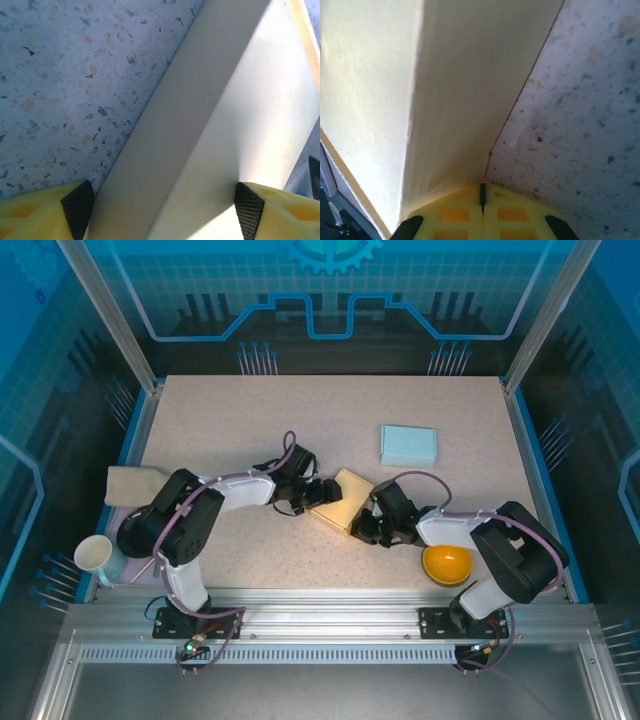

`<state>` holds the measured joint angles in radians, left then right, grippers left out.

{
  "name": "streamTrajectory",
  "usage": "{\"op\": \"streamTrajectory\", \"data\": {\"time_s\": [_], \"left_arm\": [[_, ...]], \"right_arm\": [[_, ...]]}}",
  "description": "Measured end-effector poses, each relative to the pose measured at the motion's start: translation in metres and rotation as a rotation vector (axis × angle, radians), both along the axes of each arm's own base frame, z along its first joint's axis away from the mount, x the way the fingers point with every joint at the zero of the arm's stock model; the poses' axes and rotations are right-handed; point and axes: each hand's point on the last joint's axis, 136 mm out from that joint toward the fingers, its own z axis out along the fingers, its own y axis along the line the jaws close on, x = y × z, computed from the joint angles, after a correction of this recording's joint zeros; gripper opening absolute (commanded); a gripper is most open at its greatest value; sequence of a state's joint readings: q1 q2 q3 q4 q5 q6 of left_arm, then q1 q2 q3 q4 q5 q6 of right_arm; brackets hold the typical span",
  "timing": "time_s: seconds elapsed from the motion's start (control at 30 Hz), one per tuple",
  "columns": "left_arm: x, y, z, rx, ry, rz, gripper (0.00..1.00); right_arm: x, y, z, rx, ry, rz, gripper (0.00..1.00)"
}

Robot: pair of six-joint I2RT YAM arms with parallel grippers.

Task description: Fold the paper box

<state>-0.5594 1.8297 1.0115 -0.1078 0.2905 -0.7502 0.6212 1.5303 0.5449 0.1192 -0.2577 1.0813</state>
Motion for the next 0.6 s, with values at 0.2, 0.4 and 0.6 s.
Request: {"op": "streamTrajectory", "data": {"time_s": [0.2, 0.4, 0.6], "left_arm": [[0.0017, -0.0022, -0.0017, -0.005, 0.009, 0.09, 0.77], [0.0037, -0.003, -0.0043, 0.008, 0.013, 0.151, 0.76], [0.0052, -0.0025, -0.0051, 0.008, 0.022, 0.175, 0.75]], "right_arm": [[0.004, 0.0039, 0.0015, 0.073, 0.027, -0.095, 0.03], [0.0057, 0.0073, 0.0007, 0.088, 0.065, -0.171, 0.01], [0.006, 0.0102, 0.0013, 0.032, 0.075, -0.207, 0.01]]}}
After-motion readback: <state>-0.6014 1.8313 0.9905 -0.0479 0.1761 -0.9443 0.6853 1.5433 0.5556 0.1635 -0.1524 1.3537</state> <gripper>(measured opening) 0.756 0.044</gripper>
